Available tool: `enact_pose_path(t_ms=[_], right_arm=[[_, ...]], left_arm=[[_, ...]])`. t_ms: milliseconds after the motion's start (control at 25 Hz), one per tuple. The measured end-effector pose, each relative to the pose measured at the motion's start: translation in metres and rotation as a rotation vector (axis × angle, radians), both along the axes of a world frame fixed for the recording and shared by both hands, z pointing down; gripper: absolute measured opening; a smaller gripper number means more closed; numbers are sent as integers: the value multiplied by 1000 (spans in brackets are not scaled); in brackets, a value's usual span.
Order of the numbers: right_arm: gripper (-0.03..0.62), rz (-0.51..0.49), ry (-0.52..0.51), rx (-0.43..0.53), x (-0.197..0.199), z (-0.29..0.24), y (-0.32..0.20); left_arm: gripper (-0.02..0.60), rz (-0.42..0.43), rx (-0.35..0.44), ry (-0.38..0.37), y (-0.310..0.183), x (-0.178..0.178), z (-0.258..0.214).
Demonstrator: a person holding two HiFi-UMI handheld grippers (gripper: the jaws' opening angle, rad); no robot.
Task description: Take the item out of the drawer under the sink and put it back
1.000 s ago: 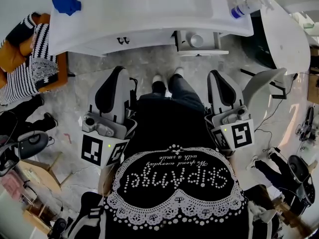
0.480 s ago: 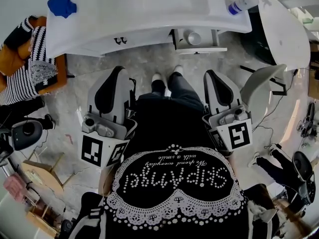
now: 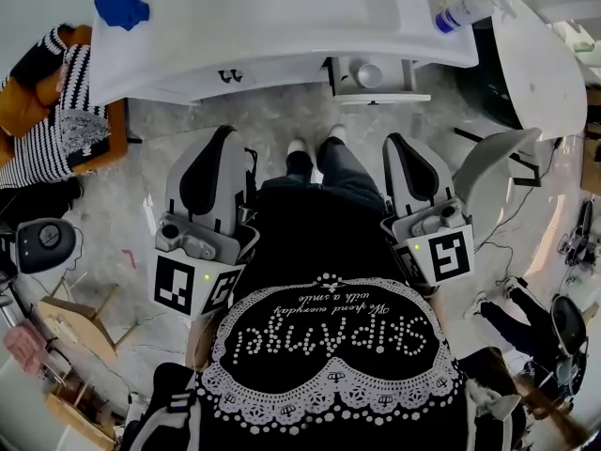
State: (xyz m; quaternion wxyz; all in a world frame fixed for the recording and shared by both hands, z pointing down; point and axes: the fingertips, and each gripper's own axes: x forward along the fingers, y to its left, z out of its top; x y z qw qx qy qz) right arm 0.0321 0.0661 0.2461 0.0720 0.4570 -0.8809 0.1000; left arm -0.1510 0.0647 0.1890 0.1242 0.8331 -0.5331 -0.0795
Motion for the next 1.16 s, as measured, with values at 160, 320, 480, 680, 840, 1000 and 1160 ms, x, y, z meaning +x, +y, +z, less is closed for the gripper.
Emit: enact_pose_path(t_ms=[160, 320, 480, 680, 840, 1000, 1160], right_arm=[[17, 8, 2, -4, -1, 0, 1], [18, 8, 4, -7, 1, 2, 0], [18, 5, 9, -4, -1, 2, 1], [18, -5, 16, 0, -6, 3, 2], [17, -12, 20, -4, -7, 3, 1], [17, -14, 20, -3, -9, 3, 2], [18, -18, 23, -3, -12, 3, 2]], left_arm=[[3, 12, -1, 2, 0, 1, 0], [5, 17, -5, 2, -3, 3, 1], [5, 23, 1, 2, -1, 1, 1], [5, 29, 1, -4, 5, -5, 5], [5, 18, 2, 7, 4, -5, 4], [5, 14, 3, 8, 5, -7, 3], [5, 16, 3, 8, 6, -10, 4]])
